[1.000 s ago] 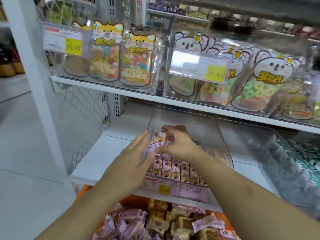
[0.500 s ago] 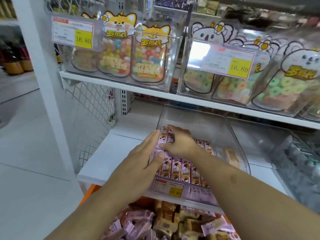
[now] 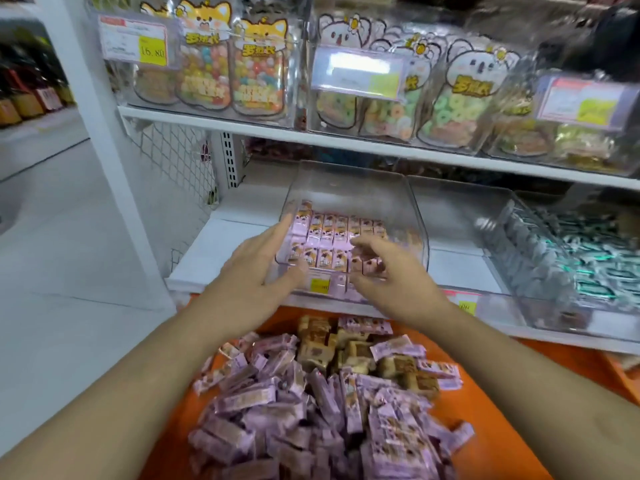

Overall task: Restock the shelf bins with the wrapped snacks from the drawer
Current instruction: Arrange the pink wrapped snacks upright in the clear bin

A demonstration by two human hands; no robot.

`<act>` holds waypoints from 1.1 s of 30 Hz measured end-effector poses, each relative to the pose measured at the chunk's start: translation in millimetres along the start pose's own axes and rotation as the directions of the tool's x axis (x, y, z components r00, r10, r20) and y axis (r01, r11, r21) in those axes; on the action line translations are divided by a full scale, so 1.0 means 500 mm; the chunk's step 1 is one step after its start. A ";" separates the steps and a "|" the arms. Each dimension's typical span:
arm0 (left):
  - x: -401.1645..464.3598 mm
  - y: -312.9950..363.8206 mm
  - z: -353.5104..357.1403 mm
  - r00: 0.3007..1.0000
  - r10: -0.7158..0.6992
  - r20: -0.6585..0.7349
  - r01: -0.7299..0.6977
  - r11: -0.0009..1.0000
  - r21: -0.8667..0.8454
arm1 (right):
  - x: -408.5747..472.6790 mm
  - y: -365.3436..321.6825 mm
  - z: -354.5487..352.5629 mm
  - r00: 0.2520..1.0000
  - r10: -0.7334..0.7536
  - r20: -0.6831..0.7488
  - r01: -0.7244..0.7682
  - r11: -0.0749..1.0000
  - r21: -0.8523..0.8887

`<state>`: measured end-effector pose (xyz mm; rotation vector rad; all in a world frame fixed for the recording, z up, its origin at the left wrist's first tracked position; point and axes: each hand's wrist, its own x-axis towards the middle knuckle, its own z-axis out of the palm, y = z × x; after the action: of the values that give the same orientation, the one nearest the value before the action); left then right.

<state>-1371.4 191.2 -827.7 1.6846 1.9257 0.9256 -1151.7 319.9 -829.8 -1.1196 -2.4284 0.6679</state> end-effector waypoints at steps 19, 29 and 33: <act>-0.102 -0.215 0.357 0.902 -0.369 0.226 0.369 0.929 0.044 | -0.165 0.342 0.216 0.894 0.357 0.270 -0.297 0.924 -0.239; -0.067 -0.277 0.419 0.869 -0.411 0.276 0.318 0.890 0.326 | -0.136 0.429 0.306 0.954 0.283 0.098 -0.221 0.886 -0.407; -0.068 -0.264 0.415 0.867 -0.432 0.248 0.360 0.887 0.288 | -0.143 0.420 0.293 0.966 0.252 0.066 -0.200 0.880 -0.430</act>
<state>-1314.3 195.1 -1069.2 1.3599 2.1063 0.2683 -1058.9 345.4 -1077.5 -1.5935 -2.6467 0.2808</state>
